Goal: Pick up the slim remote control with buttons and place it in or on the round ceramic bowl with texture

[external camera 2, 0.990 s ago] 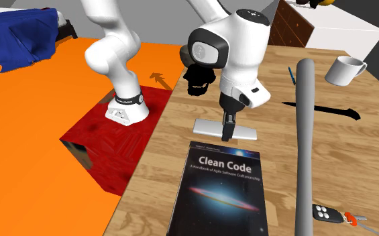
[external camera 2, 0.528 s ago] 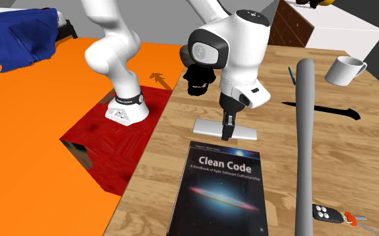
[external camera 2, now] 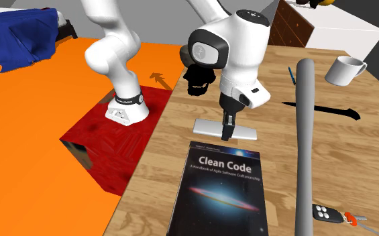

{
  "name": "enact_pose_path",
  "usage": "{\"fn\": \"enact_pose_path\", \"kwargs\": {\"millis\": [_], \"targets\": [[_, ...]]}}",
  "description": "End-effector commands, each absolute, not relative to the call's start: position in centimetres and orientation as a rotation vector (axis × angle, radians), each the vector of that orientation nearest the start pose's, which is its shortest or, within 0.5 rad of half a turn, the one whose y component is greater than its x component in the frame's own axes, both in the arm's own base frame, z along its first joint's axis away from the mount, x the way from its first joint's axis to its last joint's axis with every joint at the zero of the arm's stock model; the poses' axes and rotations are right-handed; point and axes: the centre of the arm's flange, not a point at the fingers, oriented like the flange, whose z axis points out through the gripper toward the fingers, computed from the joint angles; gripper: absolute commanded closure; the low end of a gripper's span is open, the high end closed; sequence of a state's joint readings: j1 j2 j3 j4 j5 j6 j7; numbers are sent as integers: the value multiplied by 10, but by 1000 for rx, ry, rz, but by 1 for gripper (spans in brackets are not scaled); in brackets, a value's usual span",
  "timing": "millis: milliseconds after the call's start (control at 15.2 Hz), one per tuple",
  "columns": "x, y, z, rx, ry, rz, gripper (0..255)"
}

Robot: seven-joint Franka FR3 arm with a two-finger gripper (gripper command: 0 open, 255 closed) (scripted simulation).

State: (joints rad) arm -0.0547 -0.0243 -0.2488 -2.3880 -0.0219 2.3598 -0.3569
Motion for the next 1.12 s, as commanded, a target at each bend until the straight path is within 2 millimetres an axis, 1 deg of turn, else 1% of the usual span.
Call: {"fn": "enact_pose_path", "kwargs": {"millis": [0, 1056], "targets": [[468, -147, 333, -3147, -109, 12, 255], [468, -147, 417, -3147, -109, 12, 255]]}}
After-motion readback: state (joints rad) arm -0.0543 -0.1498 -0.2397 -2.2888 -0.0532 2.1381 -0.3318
